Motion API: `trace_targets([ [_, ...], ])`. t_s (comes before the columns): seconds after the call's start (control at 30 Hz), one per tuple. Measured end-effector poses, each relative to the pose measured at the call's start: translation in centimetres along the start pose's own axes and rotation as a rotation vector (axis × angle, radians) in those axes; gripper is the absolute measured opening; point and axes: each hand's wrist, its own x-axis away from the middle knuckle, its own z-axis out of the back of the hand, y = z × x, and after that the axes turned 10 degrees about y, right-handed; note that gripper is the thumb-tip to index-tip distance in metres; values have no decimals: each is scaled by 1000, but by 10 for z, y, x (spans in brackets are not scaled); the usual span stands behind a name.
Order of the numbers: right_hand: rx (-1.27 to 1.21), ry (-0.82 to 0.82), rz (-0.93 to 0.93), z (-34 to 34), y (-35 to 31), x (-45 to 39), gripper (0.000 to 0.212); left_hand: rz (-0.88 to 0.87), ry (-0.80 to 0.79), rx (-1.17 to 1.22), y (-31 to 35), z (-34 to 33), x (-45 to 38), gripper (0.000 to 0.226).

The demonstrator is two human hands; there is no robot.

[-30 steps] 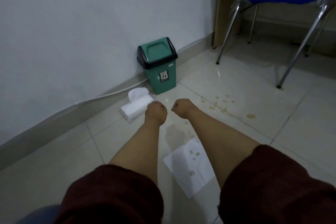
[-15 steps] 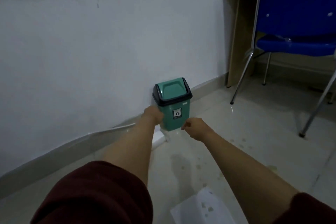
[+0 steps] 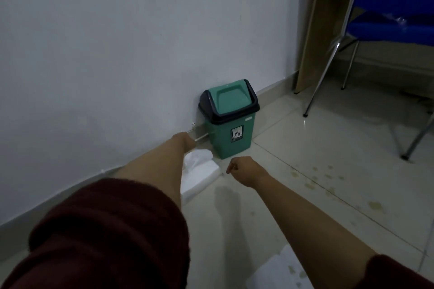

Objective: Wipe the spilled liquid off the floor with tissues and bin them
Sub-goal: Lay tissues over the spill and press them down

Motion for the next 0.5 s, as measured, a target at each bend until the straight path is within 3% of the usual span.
trace_targets([
  [0.23, 53, 5, 31, -77, 3, -29, 30, -38, 191, 143, -26, -83, -45, 59],
  [0.37, 77, 55, 106, -133, 6, -41, 46, -11, 212, 86, -34, -114, -68, 65],
  [0.5, 150, 60, 178, -174, 3, -50, 63, -21, 243, 182, -47, -131, -82, 51],
])
